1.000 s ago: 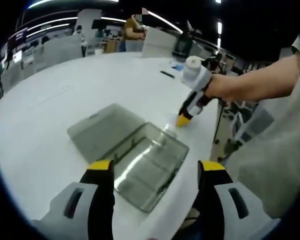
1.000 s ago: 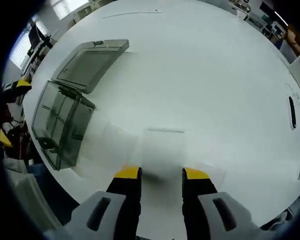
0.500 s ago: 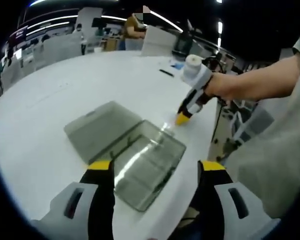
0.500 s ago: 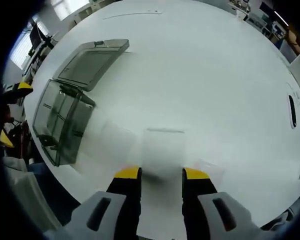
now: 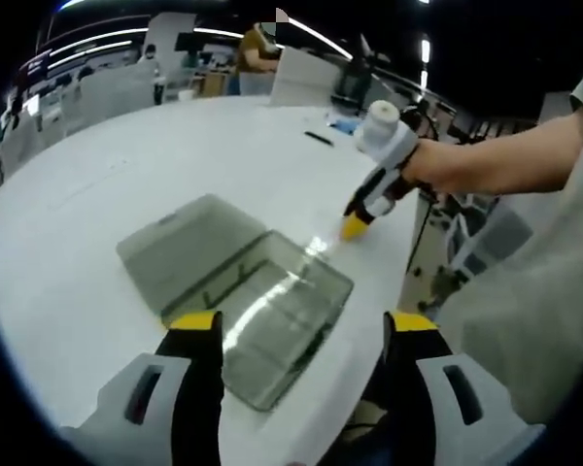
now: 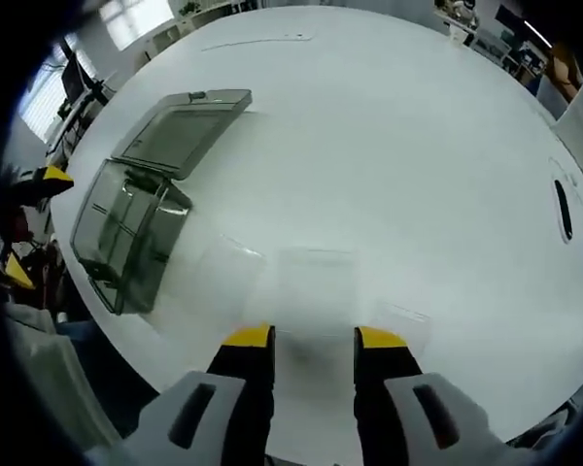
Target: Insert the divider into the dual guide fixture by aligning both edges with the guide slots and pushing it downward to the bottom, including one-sided entry, uneven engagement, binding, and posture correction.
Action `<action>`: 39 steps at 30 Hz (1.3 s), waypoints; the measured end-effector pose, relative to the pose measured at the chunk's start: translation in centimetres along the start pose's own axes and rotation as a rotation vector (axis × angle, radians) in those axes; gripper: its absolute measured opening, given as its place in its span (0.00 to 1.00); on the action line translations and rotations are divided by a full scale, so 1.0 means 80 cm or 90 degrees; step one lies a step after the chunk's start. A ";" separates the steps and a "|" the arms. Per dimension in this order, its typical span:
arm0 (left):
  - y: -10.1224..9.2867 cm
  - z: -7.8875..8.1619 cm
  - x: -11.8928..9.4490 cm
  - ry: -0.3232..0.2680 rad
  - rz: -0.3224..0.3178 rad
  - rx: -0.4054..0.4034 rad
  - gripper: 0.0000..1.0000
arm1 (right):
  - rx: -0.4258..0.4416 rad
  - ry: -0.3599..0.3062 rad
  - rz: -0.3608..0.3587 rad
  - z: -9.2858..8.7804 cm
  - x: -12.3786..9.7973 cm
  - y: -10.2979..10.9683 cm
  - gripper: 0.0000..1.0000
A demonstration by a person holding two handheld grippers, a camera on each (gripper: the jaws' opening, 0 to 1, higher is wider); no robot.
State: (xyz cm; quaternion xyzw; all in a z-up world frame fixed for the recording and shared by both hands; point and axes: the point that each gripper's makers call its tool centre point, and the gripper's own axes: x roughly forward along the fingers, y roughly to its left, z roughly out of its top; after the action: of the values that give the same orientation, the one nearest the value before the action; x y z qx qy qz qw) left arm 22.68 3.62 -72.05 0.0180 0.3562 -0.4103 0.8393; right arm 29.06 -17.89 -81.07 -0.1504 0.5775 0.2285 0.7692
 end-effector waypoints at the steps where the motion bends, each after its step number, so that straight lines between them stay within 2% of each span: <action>1: 0.000 0.000 -0.001 0.000 0.001 0.000 0.64 | -0.005 -0.002 0.001 0.001 -0.001 0.001 0.26; 22: -0.002 0.010 0.005 -0.025 -0.003 -0.039 0.59 | -0.056 -0.067 0.022 0.019 -0.036 0.025 0.26; 39: -0.011 0.019 0.012 -0.045 -0.020 -0.073 0.52 | -0.113 -0.111 0.050 0.040 -0.055 0.071 0.26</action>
State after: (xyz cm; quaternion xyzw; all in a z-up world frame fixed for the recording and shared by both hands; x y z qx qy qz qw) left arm 23.36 1.91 -71.32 -0.0499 0.3493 -0.4028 0.8445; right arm 27.71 -12.30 -75.75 -0.1751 0.4913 0.3207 0.7906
